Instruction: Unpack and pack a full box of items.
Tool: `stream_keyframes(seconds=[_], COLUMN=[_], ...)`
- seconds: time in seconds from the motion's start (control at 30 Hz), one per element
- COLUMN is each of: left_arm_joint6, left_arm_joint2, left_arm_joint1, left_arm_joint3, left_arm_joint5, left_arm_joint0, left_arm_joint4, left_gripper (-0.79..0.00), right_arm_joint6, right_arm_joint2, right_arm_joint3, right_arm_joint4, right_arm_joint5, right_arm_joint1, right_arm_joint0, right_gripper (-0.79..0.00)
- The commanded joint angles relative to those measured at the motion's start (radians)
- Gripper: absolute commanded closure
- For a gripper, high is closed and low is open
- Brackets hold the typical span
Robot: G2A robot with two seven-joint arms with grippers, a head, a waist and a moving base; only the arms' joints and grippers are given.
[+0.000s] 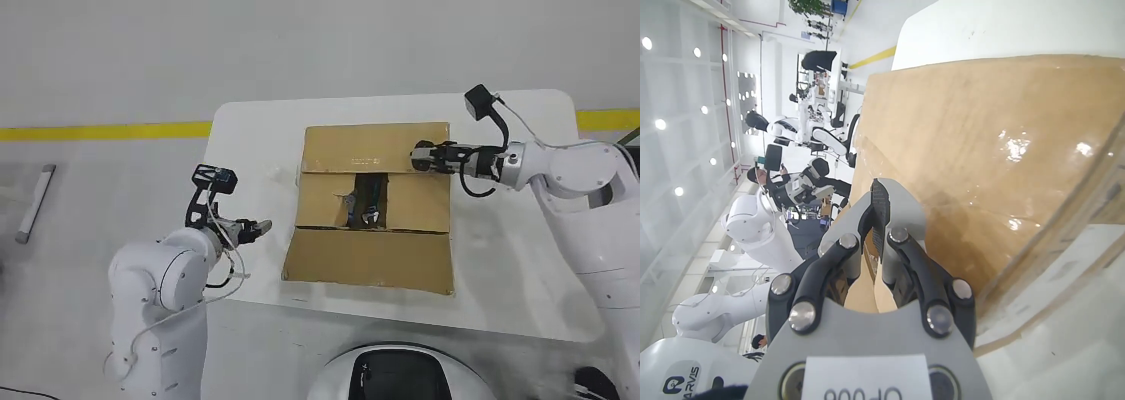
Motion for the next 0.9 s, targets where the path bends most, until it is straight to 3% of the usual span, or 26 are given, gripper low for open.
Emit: stream_keyframes(seconds=[0.0,0.07,0.17,0.4,0.53,0.7,0.87], left_arm_joint6=[-0.033,-0.026,-0.011,0.012,0.037,0.038,0.077], left_arm_joint2=[-0.004,0.001,0.014,0.076,0.075,0.04,0.077], left_arm_joint1=[0.005,0.013,0.027,0.108,0.15,0.18,0.219], left_arm_joint3=[-0.01,-0.027,-0.037,-0.039,-0.018,-0.003,0.01], left_arm_joint5=[-0.052,-0.116,-0.132,-0.154,-0.179,-0.18,-0.219], left_arm_joint0=[0.014,0.027,0.039,0.039,0.02,0.009,0.059], left_arm_joint4=[-0.054,-0.099,-0.164,-0.299,-0.285,-0.271,-0.179], left_gripper=[-0.785,-0.785,-0.785,-0.785,-0.785,-0.785,-0.785], right_arm_joint6=[-0.008,-0.015,-0.018,-0.028,-0.033,-0.036,-0.038], right_arm_joint2=[-0.002,-0.006,-0.014,-0.028,-0.033,-0.029,-0.031], right_arm_joint3=[-0.002,-0.003,-0.004,-0.002,-0.004,-0.008,-0.013], right_arm_joint4=[0.004,0.007,0.011,0.018,0.02,0.022,0.024], right_arm_joint5=[0.004,0.007,0.011,0.019,0.024,0.029,0.036], right_arm_joint1=[0.001,0.002,0.003,0.006,0.009,0.014,0.018], right_arm_joint0=[-0.002,0.0,0.003,0.01,0.008,0.007,0.005], right_gripper=[0.0,0.0,0.0,0.0,0.0,0.0,0.0])
